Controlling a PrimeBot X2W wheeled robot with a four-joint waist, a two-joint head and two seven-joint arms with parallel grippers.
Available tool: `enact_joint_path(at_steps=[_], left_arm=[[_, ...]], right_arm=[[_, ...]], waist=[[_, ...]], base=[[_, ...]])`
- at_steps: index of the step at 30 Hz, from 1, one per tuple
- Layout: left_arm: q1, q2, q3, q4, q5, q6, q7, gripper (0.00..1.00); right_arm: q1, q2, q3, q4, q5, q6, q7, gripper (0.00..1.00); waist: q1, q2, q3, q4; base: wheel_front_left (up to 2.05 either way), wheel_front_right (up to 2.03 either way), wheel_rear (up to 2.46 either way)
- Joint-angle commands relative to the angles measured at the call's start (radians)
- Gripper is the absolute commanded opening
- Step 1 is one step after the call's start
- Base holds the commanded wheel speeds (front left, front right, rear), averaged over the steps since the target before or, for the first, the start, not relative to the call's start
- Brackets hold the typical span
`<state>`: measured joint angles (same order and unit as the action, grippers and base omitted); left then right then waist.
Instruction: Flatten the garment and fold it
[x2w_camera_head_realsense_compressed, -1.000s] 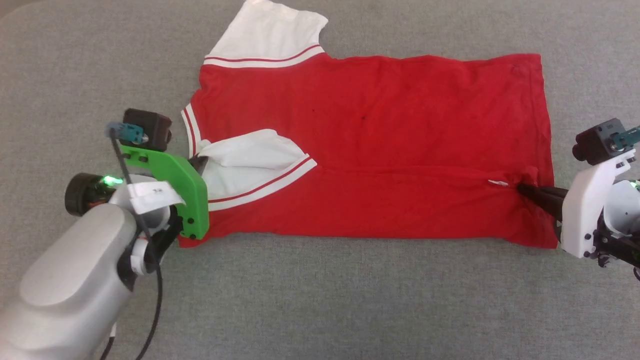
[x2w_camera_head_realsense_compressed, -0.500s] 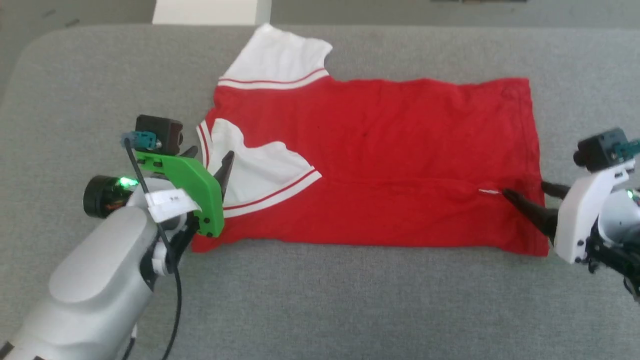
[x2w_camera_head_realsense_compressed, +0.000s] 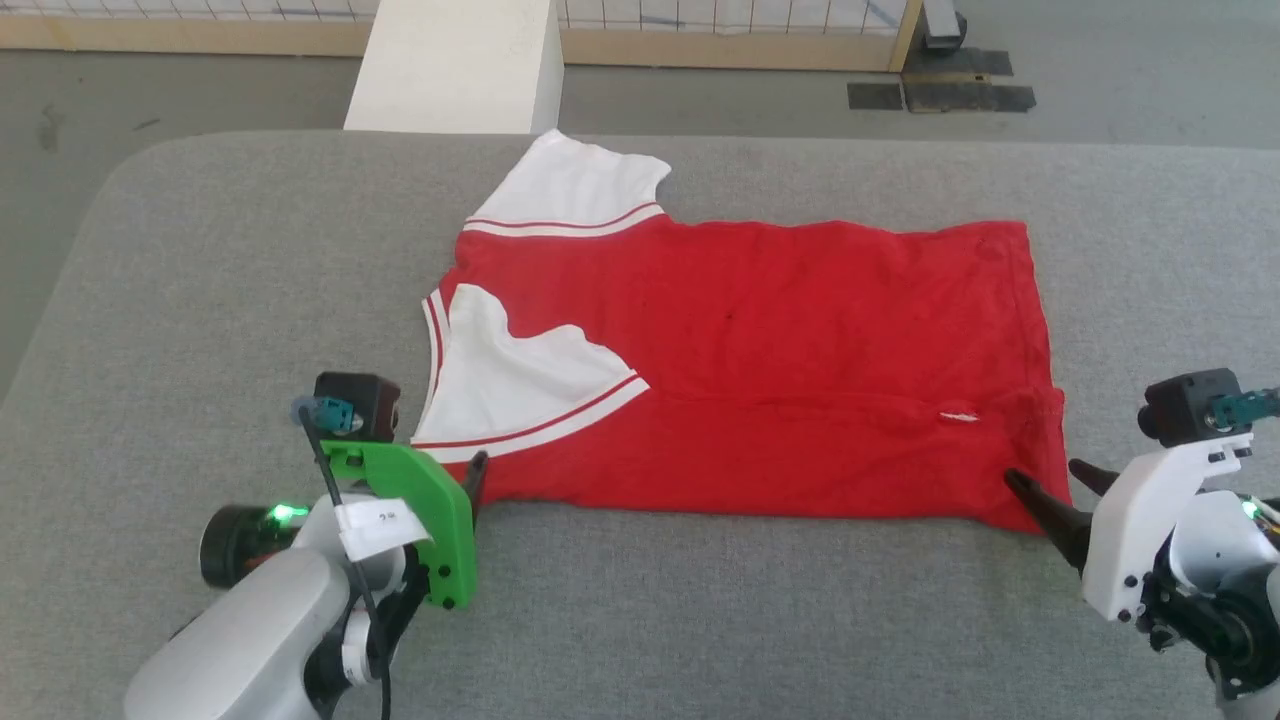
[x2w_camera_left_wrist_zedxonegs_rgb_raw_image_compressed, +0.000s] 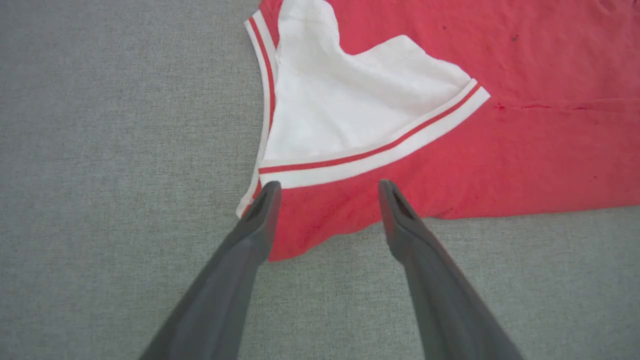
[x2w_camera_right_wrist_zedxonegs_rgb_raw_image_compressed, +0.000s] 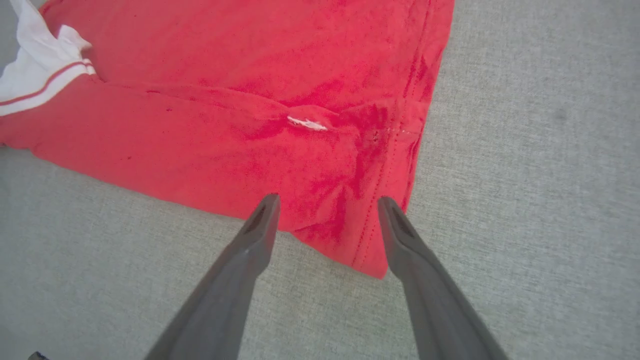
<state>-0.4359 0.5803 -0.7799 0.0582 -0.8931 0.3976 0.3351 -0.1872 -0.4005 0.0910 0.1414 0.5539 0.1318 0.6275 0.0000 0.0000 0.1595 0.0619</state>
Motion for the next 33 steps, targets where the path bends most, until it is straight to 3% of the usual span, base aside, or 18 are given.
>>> enact_joint_path(at_steps=[1, 9, 21, 22, 23, 24, 33], left_arm=[[0.016, 0.015, 0.003, -0.007, -0.004, 0.019, 0.011, 1.0], [0.034, 0.037, 0.027, 0.018, -0.011, 0.095, 0.031, 1.0], [0.04, 0.041, 0.017, 0.05, -0.057, 0.093, 0.113, 1.0], [0.043, 0.038, 0.01, 0.051, -0.066, 0.085, 0.126, 0.9], [0.045, 0.035, 0.004, 0.052, -0.071, 0.077, 0.136, 0.38], [0.047, 0.033, -0.006, 0.052, -0.076, 0.065, 0.147, 0.0], [0.054, 0.019, 0.017, 0.024, -0.081, 0.062, 0.096, 0.0]], right_arm=[[0.027, 0.041, -0.038, -0.039, -0.031, -0.001, 0.023, 1.0], [0.109, 0.197, -0.179, -0.25, -0.146, -0.001, 0.131, 1.0], [0.132, 0.255, -0.247, -0.386, -0.195, -0.001, 0.192, 1.0], [0.132, 0.256, -0.25, -0.39, -0.198, -0.001, 0.194, 1.0], [0.133, 0.256, -0.253, -0.393, -0.2, -0.001, 0.195, 1.0], [0.133, 0.257, -0.257, -0.395, -0.204, -0.001, 0.198, 1.0], [0.129, 0.257, -0.273, -0.344, -0.257, -0.001, 0.218, 1.0]], waist=[[0.0, 0.0, 0.012, -0.003], [0.0, 0.0, 0.068, -0.017], [0.0, 0.0, 0.141, -0.037], [0.0, 0.0, 0.145, -0.037], [0.0, 0.0, 0.147, -0.036], [0.0, 0.0, 0.149, -0.035], [0.0, 0.0, 0.106, -0.009]], base=[[0.0, 0.0, 0.0], [0.0, 0.0, 0.0], [0.0, 0.0, 0.0], [0.0, 0.0, 0.0], [0.0, 0.0, 0.0], [0.0, 0.0, 0.0], [0.0, 0.0, 0.0]])
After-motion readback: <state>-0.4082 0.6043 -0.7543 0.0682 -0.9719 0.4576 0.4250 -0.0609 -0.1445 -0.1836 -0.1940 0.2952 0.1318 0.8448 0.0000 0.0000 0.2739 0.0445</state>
